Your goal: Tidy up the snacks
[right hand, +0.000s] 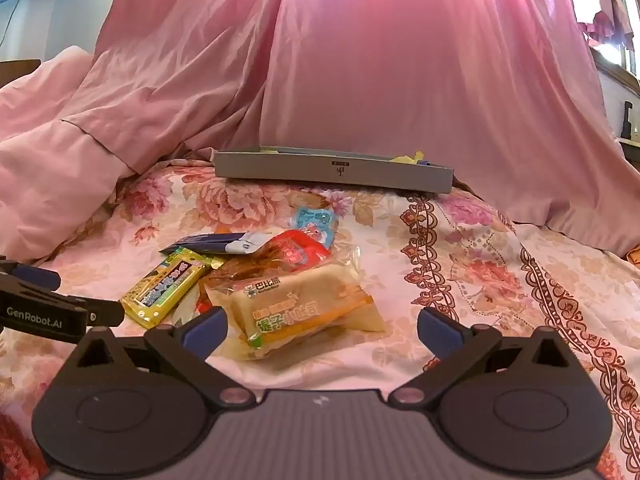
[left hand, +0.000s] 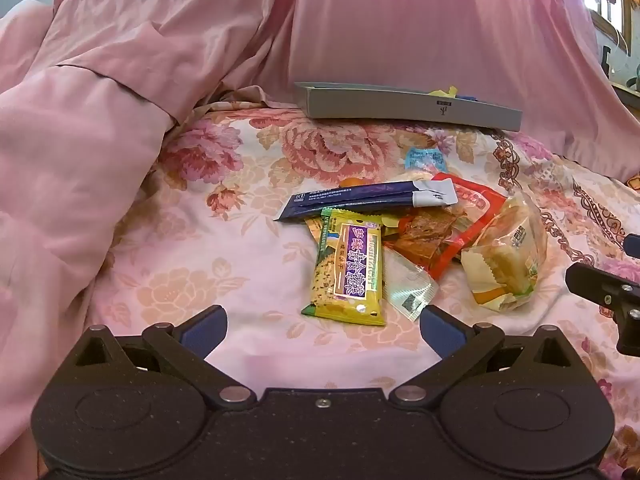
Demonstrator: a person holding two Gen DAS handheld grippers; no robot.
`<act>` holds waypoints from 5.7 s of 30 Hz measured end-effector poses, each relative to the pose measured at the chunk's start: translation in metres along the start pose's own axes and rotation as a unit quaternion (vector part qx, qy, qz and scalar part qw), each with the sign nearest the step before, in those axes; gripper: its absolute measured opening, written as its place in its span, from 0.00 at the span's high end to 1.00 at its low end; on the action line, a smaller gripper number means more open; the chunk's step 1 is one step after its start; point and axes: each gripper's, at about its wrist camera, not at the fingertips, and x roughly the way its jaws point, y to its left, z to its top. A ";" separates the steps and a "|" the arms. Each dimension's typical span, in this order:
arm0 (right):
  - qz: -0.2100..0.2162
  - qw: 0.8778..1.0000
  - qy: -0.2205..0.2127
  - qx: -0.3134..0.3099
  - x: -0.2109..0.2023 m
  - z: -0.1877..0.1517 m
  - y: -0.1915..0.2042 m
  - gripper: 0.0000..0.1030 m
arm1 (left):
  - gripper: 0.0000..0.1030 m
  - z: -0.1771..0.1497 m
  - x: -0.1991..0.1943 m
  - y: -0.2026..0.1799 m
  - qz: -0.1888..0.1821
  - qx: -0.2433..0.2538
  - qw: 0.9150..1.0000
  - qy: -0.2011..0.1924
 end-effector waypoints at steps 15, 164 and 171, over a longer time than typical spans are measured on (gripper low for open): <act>0.001 1.000 0.005 -0.004 -0.002 0.001 0.002 0.00 | 0.01 0.000 0.000 0.000 -0.001 0.000 1.000 0.000; 0.104 0.945 0.251 0.181 0.122 0.038 -0.027 0.34 | 0.47 0.035 0.079 -0.008 -0.109 -0.002 0.985 0.135; 0.096 0.932 0.252 0.243 0.127 0.030 -0.036 0.42 | 0.51 0.037 0.078 -0.006 -0.110 -0.009 0.984 0.139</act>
